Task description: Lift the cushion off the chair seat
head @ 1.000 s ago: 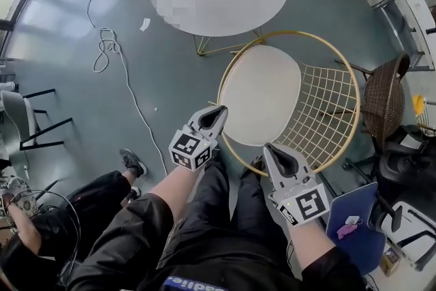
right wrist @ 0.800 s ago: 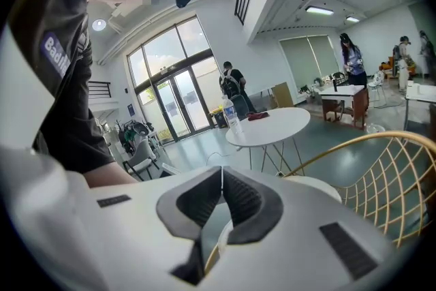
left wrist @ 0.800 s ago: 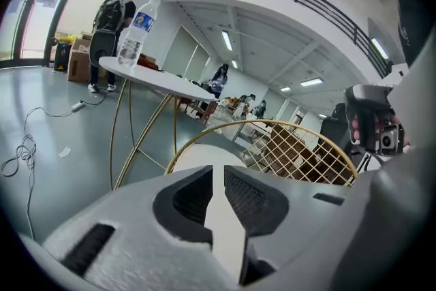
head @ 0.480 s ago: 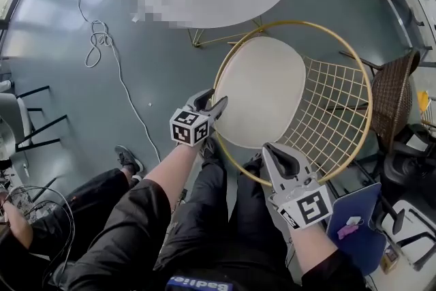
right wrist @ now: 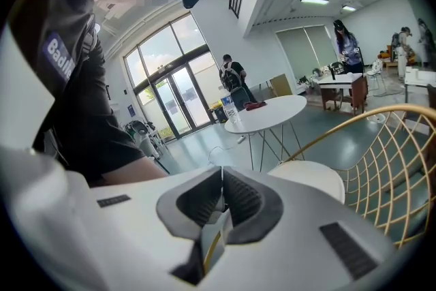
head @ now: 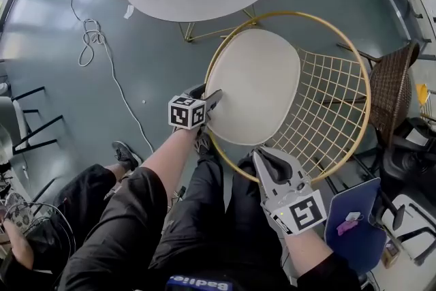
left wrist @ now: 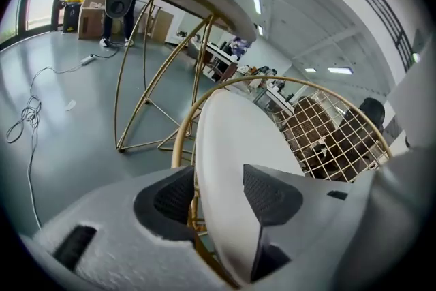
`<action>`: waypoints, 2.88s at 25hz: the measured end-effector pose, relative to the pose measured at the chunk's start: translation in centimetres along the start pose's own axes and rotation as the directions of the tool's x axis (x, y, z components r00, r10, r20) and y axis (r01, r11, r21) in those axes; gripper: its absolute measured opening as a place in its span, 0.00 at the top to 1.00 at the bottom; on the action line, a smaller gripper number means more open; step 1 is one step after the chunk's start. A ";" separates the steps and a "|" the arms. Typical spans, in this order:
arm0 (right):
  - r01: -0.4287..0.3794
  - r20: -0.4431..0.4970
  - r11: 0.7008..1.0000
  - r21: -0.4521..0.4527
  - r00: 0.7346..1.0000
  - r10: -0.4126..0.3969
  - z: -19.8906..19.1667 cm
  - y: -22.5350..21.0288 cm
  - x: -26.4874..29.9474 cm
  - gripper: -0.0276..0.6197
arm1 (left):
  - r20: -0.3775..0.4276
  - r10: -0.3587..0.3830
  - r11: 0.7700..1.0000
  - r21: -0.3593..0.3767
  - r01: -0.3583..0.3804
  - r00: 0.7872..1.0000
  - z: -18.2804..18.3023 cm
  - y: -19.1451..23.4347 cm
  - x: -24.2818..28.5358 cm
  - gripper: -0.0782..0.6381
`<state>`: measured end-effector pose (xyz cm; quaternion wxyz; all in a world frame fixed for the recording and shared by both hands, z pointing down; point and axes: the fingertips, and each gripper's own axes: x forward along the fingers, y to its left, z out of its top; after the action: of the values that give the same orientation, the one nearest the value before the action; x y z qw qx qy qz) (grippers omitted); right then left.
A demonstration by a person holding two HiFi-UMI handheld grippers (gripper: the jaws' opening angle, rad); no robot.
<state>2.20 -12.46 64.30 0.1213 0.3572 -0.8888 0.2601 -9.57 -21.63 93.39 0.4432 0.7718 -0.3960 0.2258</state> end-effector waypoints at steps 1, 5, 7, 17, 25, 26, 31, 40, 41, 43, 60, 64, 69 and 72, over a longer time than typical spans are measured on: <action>0.001 0.000 1.000 -0.002 1.000 -0.001 0.1 0.1 -0.1 0.91 | -0.013 -0.003 1.000 0.004 0.003 1.000 -0.1 -0.2 0.1 0.57; 0.007 0.004 1.000 -0.007 1.000 -0.007 0.6 0.6 -1.2 0.91 | -0.043 -0.027 0.999 0.046 0.029 0.999 0.1 -1.8 -0.4 0.65; 0.007 0.008 1.000 -0.013 1.000 -0.007 1.1 1.1 -2.0 0.91 | -0.033 -0.027 0.998 0.062 0.029 0.999 0.7 -2.8 -1.1 0.69; 0.030 0.072 0.998 -0.046 0.997 -0.027 6.0 2.9 -6.4 0.91 | 0.050 -0.063 0.990 0.132 0.056 0.997 4.5 -9.6 -5.9 0.80; 0.089 0.118 0.994 -0.063 0.990 -0.081 9.4 3.9 -11.7 0.91 | 0.066 -0.153 0.967 0.217 0.135 0.986 6.6 -18.2 -9.0 0.83; 0.096 0.122 0.993 -0.065 0.989 -0.088 9.7 4.0 -12.3 0.91 | 0.061 -0.163 0.962 0.233 0.144 0.985 6.7 -19.2 -9.5 0.83; 0.127 0.142 0.990 -0.067 0.983 -0.117 10.8 4.4 -14.2 0.91 | 0.042 -0.207 0.929 0.321 0.183 0.977 7.8 -22.9 -11.9 0.84; 0.157 0.182 0.983 -0.100 0.974 -0.138 13.9 5.5 -17.1 0.91 | 0.162 -0.266 0.931 0.297 0.210 0.950 13.0 -28.4 -20.6 0.84; 0.161 0.188 0.981 -0.105 0.972 -0.140 14.3 5.7 -17.3 0.91 | 0.178 -0.272 0.930 0.302 0.211 0.946 13.7 -29.0 -21.9 0.84; 0.167 0.202 0.980 -0.113 0.969 -0.142 15.1 6.1 -17.6 0.91 | 0.209 -0.283 0.926 0.314 0.210 0.936 14.7 -30.3 -24.5 0.84; 0.156 0.205 0.975 -0.159 0.971 -0.122 18.1 10.2 -17.3 0.91 | 0.349 -0.392 0.907 0.299 0.296 0.851 17.1 -36.8 -40.2 0.84; 0.145 0.191 0.974 -0.175 0.975 -0.111 18.3 11.1 -16.9 0.91 | 0.369 -0.411 0.901 0.302 0.310 0.834 17.1 -37.3 -41.7 0.84; 0.115 0.188 0.971 -0.209 0.979 -0.075 18.5 12.0 -16.3 0.91 | 0.390 -0.417 0.900 0.301 0.315 0.821 17.0 -37.5 -42.0 0.84; 0.105 0.185 0.970 -0.219 0.981 -0.065 18.5 12.1 -16.1 0.92 | 0.400 -0.413 0.903 0.298 0.310 0.819 17.0 -37.5 -42.0 0.84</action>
<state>4.75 -6.06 37.82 0.0932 0.4005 -0.9038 0.1183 -3.73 -8.07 36.50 0.2855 0.9081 -0.3064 -0.0070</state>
